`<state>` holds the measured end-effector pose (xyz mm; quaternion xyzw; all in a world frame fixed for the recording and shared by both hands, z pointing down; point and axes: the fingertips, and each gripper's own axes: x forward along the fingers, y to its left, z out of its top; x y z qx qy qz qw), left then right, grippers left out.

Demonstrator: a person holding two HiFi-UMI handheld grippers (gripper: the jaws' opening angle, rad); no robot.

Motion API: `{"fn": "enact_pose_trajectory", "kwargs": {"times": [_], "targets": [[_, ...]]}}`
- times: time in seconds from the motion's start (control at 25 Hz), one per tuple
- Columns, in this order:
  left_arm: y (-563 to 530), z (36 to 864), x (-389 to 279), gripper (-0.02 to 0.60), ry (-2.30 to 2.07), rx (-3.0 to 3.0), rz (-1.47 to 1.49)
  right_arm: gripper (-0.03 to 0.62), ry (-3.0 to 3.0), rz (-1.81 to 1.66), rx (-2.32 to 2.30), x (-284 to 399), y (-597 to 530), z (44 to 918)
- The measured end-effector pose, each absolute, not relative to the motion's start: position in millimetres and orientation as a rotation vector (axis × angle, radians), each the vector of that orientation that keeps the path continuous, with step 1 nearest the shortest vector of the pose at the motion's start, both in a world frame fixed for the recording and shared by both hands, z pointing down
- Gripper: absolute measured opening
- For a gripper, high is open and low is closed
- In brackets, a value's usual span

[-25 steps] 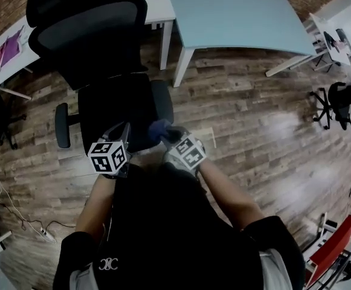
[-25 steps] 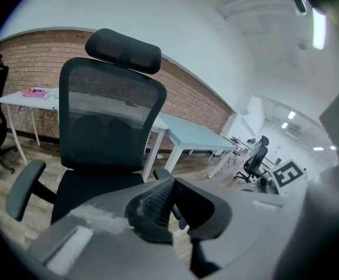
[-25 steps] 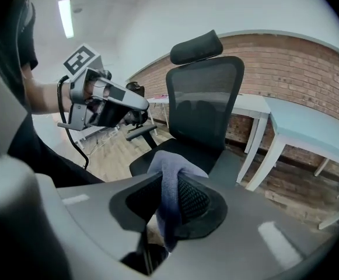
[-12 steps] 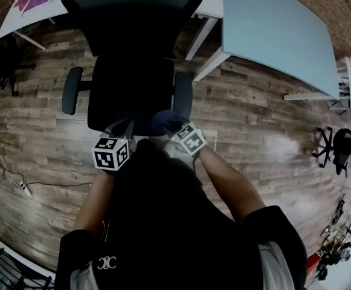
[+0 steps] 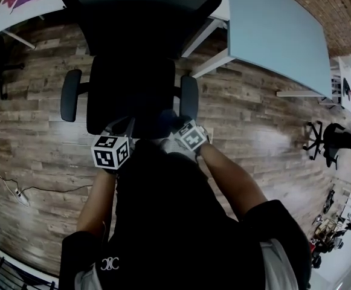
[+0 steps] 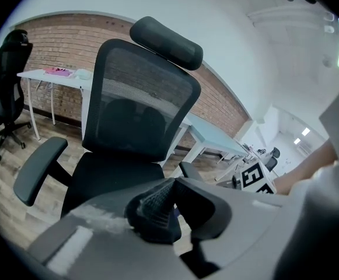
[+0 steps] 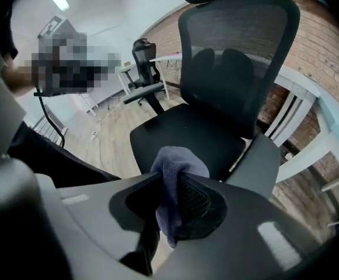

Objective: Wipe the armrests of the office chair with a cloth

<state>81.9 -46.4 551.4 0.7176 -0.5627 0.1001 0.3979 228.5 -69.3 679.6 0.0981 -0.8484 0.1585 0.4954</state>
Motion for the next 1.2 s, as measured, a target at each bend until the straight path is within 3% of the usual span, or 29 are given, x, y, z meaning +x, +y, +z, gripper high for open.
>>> {"fn": "enact_pose_trajectory", "kwargs": {"times": [0.48,1.2], "targets": [[-45,558,76,0.005,-1.408,1.771,0.257,0.069,-1.920,0.165,0.292,256,-156,695],[-40,552,108,0.005,-1.574,1.580,0.264,0.069,-2.033,0.058,0.357,216,-310,697]]}}
